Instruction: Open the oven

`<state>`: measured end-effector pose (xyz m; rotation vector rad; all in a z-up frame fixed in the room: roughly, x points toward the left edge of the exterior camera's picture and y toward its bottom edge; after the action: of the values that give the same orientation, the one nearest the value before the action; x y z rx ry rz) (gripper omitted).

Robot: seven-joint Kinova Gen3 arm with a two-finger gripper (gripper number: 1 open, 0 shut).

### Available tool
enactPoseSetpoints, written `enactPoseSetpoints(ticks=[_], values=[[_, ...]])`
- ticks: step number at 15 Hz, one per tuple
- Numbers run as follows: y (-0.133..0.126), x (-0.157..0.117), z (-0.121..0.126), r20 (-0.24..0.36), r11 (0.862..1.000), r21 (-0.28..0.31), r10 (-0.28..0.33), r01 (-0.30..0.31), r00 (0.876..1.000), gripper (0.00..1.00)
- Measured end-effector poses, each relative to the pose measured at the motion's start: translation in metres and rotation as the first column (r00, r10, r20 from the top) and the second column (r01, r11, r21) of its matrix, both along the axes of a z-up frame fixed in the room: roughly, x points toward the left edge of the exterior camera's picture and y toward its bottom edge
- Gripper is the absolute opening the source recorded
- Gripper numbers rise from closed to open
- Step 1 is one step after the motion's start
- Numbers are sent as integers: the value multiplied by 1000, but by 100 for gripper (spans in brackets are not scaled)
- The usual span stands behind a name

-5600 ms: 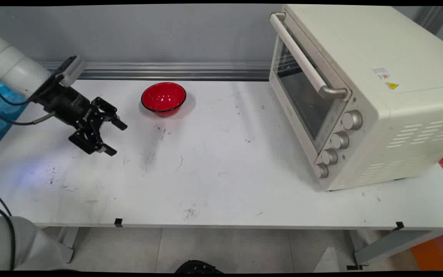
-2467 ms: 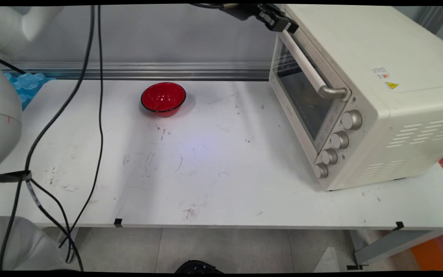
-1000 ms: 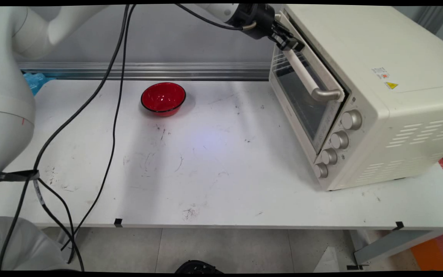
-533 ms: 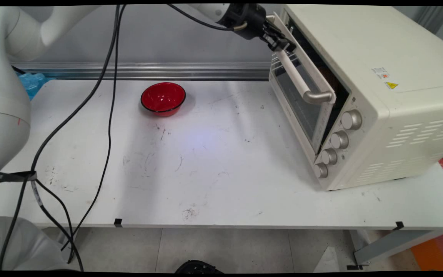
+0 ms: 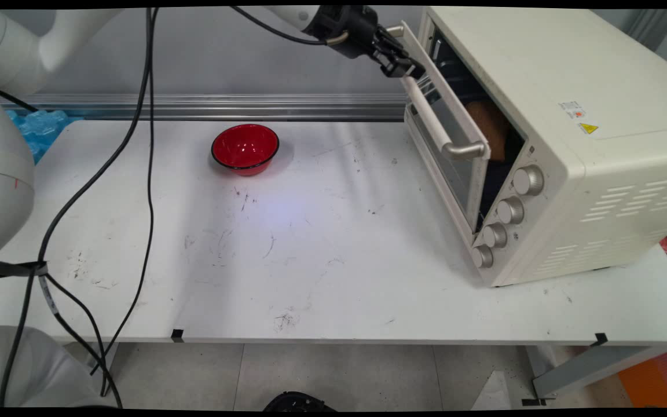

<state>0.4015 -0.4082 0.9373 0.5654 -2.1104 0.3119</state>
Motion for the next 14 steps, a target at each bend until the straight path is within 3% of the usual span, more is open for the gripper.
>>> enactPoseSetpoints(ticks=[14], values=[[25, 23, -30, 70, 999, 50, -19, 15, 997, 0]])
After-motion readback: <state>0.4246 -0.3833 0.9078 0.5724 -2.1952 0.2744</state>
